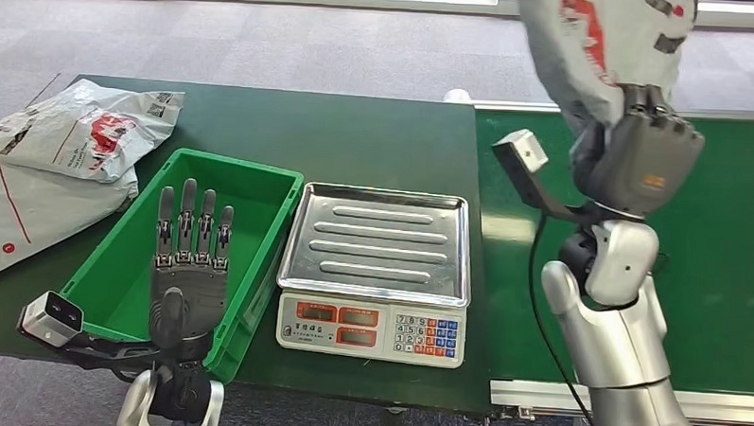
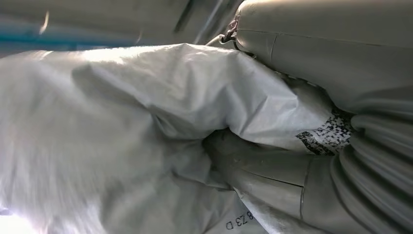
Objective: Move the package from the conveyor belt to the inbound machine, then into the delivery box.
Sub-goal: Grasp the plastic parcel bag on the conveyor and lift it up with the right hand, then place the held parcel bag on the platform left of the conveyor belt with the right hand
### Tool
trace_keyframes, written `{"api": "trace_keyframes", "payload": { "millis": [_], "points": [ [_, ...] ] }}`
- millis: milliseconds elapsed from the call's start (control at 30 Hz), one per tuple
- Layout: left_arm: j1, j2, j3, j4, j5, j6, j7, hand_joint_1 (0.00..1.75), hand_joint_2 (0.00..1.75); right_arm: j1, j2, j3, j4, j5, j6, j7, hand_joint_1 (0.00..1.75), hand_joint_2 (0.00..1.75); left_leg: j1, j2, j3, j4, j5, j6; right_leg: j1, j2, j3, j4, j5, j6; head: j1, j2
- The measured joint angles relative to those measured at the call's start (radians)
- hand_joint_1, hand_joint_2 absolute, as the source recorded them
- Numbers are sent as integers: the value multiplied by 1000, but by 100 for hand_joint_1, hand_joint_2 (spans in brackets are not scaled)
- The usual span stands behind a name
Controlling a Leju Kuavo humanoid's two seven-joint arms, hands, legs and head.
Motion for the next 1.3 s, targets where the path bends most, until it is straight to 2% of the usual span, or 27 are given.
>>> {"api": "trace_keyframes", "payload": {
  "millis": [100,200,333,533,667,733,800,867,1067,1300],
  "points": [
    [-19,0,0,30,-7,-14,0,0,175,-63,102,114,80,-92,133,-145,175,175,2,-2,0,0,2,-3,3,-1,-1,0,1,-2,0,0],
    [-36,0,0,58,-10,-25,-2,0,175,-93,179,177,141,-142,180,-227,175,175,5,-6,-1,0,3,-4,5,-5,-1,0,0,-4,0,0],
    [-44,0,0,79,-10,-28,-4,0,175,-115,224,202,185,-171,196,-256,175,175,5,-6,-2,0,2,-4,4,-5,-1,0,-1,-4,0,0],
    [-55,0,0,106,-19,-42,-20,0,175,-109,280,273,277,-350,319,-467,175,175,5,-6,-3,0,2,-3,4,-5,-2,0,-1,-4,0,0],
    [-60,1,0,124,-30,-42,-40,0,175,-98,312,363,363,-420,315,-514,173,175,5,-6,-3,0,2,-4,5,-5,-2,0,-1,-4,0,0],
    [-61,2,0,131,-31,-36,-47,0,175,-98,320,388,387,-434,317,-514,86,175,5,-6,-3,0,2,-4,5,-5,-2,0,-1,-5,0,0],
    [-61,2,0,136,-31,-30,-51,0,175,-98,325,406,401,-439,322,-506,0,87,5,-6,-3,0,2,-4,5,-5,-2,0,-1,-5,0,0],
    [-61,2,0,139,-31,-25,-54,0,175,-98,329,419,410,-443,327,-493,0,0,5,-6,-3,0,2,-4,5,-5,-2,0,-1,-5,0,0],
    [-47,4,0,138,-34,-8,-62,0,175,-95,331,429,414,-520,331,-487,0,0,5,-6,-3,0,2,-4,5,-5,-2,0,-1,-5,0,0],
    [-20,5,0,121,-51,-6,-64,0,175,-79,301,395,331,-621,353,-512,0,0,5,-6,-3,0,2,-4,5,-5,-2,0,-1,-4,0,0]
  ]
}}
